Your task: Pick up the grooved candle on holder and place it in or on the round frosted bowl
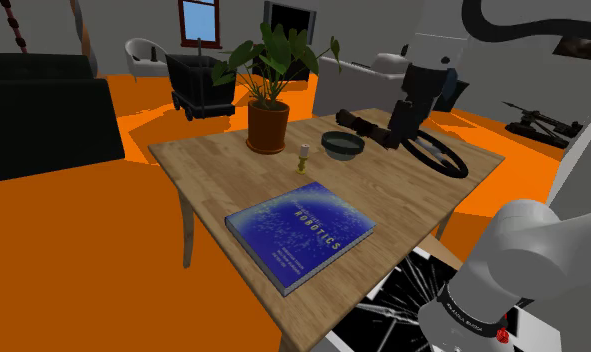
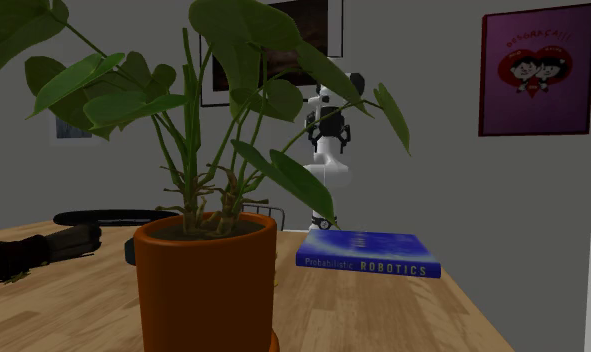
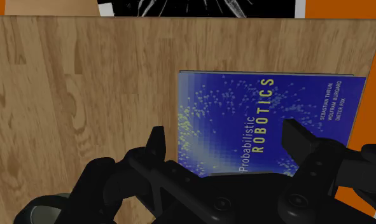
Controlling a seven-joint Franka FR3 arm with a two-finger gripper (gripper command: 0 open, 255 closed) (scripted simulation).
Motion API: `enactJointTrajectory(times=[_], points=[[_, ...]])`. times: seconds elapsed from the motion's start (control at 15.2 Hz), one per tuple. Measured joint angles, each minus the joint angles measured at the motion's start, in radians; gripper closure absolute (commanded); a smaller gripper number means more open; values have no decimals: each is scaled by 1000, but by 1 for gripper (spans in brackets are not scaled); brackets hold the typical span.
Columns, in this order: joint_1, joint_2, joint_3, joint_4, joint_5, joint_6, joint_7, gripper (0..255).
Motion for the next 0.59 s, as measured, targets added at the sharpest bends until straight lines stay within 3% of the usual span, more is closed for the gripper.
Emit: enactJointTrajectory(times=[0.2,0.59], points=[[-4,25,-14,-11,-11,43,-18,0],[-18,156,-70,-49,-51,252,-90,0]])
